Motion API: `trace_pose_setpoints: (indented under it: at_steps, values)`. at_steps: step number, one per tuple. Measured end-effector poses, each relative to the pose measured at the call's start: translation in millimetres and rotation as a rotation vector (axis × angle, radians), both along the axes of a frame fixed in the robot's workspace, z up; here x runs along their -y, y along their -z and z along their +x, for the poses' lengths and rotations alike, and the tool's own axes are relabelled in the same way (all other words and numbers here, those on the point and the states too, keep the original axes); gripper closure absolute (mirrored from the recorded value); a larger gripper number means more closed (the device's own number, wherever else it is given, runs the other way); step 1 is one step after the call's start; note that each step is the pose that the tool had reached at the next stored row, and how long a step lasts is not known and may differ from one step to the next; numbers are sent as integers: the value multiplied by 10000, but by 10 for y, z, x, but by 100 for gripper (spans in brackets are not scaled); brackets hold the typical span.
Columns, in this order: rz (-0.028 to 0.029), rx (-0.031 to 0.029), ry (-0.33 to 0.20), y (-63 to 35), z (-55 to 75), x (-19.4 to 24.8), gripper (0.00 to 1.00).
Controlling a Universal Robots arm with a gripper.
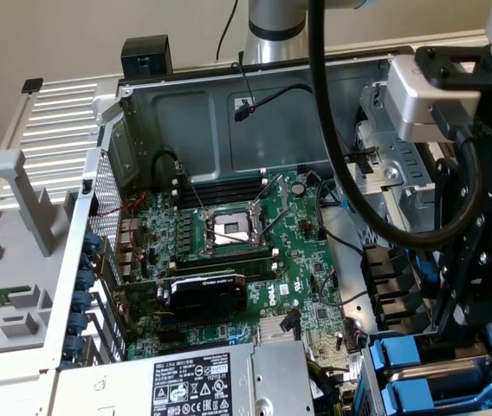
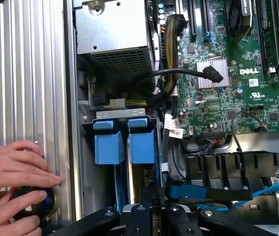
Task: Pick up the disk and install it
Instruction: 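Insert the first disk wire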
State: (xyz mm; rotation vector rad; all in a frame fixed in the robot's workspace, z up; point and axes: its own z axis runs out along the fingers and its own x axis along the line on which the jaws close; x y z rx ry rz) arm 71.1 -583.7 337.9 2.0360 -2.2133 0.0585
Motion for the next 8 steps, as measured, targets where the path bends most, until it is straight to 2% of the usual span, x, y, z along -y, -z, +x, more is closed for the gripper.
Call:
trace_pose_setpoints:
  at_steps: [4,8]
  values:
    - [4,55,-2,2,-16,0,83]
    - [0,73,-2,1,-21,0,83]
